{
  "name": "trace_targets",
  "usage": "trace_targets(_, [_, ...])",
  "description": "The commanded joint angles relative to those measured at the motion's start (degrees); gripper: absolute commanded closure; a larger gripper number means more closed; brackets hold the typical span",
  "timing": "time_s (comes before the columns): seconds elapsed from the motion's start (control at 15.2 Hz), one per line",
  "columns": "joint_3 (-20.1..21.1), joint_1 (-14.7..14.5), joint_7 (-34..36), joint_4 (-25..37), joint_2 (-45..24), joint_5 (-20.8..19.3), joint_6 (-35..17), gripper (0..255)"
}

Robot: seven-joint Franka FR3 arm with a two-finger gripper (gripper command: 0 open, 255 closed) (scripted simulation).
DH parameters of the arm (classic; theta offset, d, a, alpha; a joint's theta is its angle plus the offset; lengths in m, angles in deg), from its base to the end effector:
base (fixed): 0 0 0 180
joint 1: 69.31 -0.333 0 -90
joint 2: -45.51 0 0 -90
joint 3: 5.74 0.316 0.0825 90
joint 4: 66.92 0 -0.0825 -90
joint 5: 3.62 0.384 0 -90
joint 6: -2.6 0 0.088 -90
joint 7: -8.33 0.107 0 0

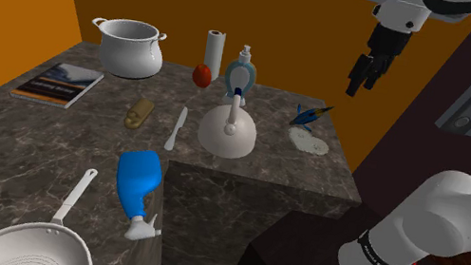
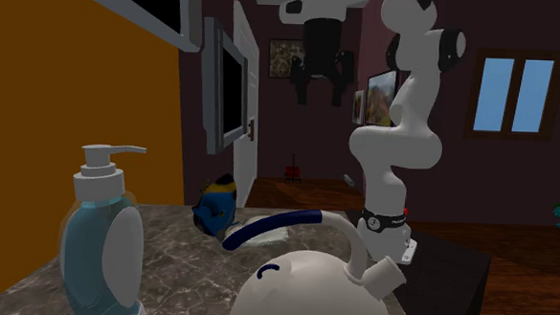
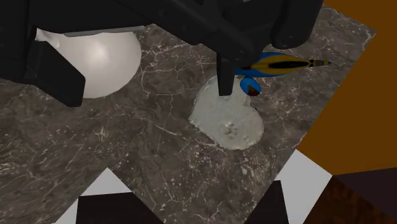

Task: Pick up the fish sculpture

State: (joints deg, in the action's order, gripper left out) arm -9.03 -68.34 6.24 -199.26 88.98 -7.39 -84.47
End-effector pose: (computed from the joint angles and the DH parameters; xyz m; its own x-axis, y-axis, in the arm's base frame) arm 0.3080 -0.0359 0.5989 0.9992 -0.0242 -0.0332 -0.0234 -0.9994 0.0251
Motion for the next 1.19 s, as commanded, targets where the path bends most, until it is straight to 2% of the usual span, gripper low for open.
trace_targets(0.0, [0.0,0.0,0.0,0.0,0.0,0.0,0.0,0])
trace_targets(0.33, [-9.6,-0.6,-10.9,-2.1,-4.4,1.2,-8.5,0])
trace_targets(0.66, [-19.3,-2.7,-23.1,-1.2,-12.5,5.0,-15.9,0])
trace_targets(0.92, [-27.0,-5.6,-34.3,1.8,-21.4,11.2,-19.9,0])
trace_targets(1.12, [-32.7,-8.2,-44.0,5.4,-29.7,18.3,-21.1,0])
